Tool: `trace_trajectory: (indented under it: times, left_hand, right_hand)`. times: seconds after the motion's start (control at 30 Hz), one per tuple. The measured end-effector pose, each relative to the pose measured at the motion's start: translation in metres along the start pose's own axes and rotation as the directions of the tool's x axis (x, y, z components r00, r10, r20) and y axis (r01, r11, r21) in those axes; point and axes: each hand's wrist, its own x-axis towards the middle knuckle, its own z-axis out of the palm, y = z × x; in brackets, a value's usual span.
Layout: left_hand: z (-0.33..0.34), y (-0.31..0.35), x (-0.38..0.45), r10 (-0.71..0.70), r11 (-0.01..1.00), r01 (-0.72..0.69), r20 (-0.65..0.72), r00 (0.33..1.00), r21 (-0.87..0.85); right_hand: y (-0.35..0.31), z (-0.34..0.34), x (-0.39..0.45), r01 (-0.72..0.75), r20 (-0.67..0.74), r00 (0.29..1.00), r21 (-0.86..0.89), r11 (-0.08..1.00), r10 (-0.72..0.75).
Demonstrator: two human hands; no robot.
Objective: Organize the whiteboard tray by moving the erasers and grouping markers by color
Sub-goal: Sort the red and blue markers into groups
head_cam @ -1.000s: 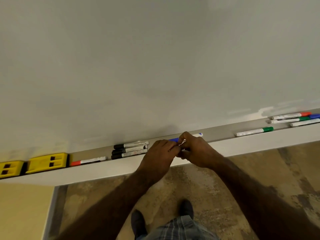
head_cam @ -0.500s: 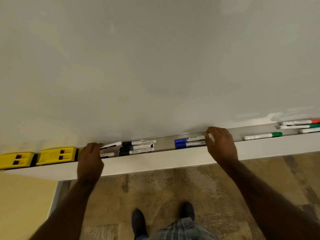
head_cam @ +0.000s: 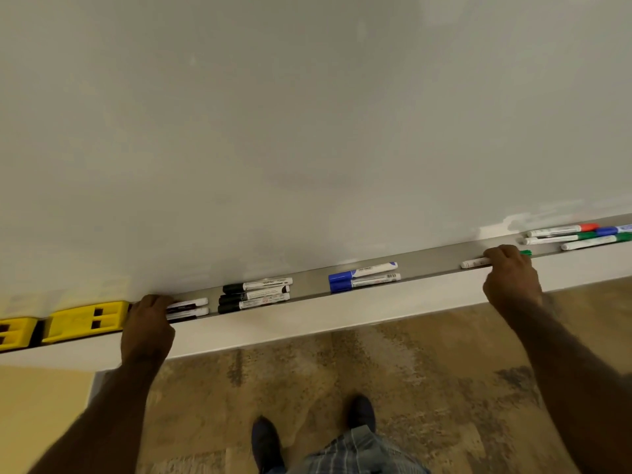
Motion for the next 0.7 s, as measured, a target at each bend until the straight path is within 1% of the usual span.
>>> trace_trajectory:
  times: [0.13,0.2,0.23,0.33,0.4,0.47,0.5,0.57,0.63,0.67,0.7]
  left_hand:
    - [0.002,0.005,-0.002,0.024,1.0,-0.024,-0.052,0.998,-0.006]
    - [0.0,0.012,-0.005,0.052,0.999,-0.053,-0.102,0.993,-0.008]
    - [-0.002,0.017,-0.006,0.038,0.999,-0.043,-0.135,0.99,-0.03]
    - [-0.011,0.044,-0.011,-0.066,0.984,0.023,-0.235,0.97,-0.179]
    - [-0.02,0.072,-0.017,-0.052,0.962,-0.031,-0.296,0.954,-0.27]
    - [-0.03,0.107,-0.026,0.028,0.929,-0.145,-0.327,0.945,-0.341]
    - [-0.035,0.125,-0.031,0.078,0.905,-0.202,-0.322,0.944,-0.374]
    - [-0.042,0.16,-0.043,0.169,0.842,-0.277,-0.261,0.95,-0.462]
    - [-0.047,0.192,-0.057,0.281,0.756,-0.334,-0.181,0.942,-0.562]
    - [-0.048,0.205,-0.063,0.353,0.716,-0.37,-0.15,0.924,-0.593]
    - [-0.049,0.218,-0.069,0.425,0.683,-0.408,-0.126,0.897,-0.606]
  right_hand:
    - [-0.003,-0.002,0.01,0.042,0.083,0.996,0.02,0.999,-0.043]
    - [-0.001,-0.003,0.013,0.055,0.093,0.994,0.022,0.998,-0.057]
    - [0.0,-0.004,0.013,0.069,0.083,0.994,0.027,0.997,-0.071]
    - [-0.003,-0.009,0.007,0.137,0.03,0.99,0.051,0.989,-0.139]
    - [-0.017,-0.013,-0.004,0.184,-0.017,0.983,0.099,0.978,-0.183]
    - [-0.039,-0.018,-0.018,0.248,-0.059,0.969,0.172,0.953,-0.242]
    - [-0.052,-0.02,-0.027,0.286,-0.079,0.958,0.22,0.933,-0.275]
    - [-0.08,-0.024,-0.046,0.325,-0.1,0.946,0.343,0.881,-0.31]
    - [-0.105,-0.028,-0.064,0.302,-0.097,0.951,0.484,0.821,-0.292]
    - [-0.116,-0.028,-0.071,0.267,-0.078,0.96,0.552,0.79,-0.27]
    - [-0.125,-0.029,-0.078,0.2,-0.028,0.972,0.622,0.757,-0.234]
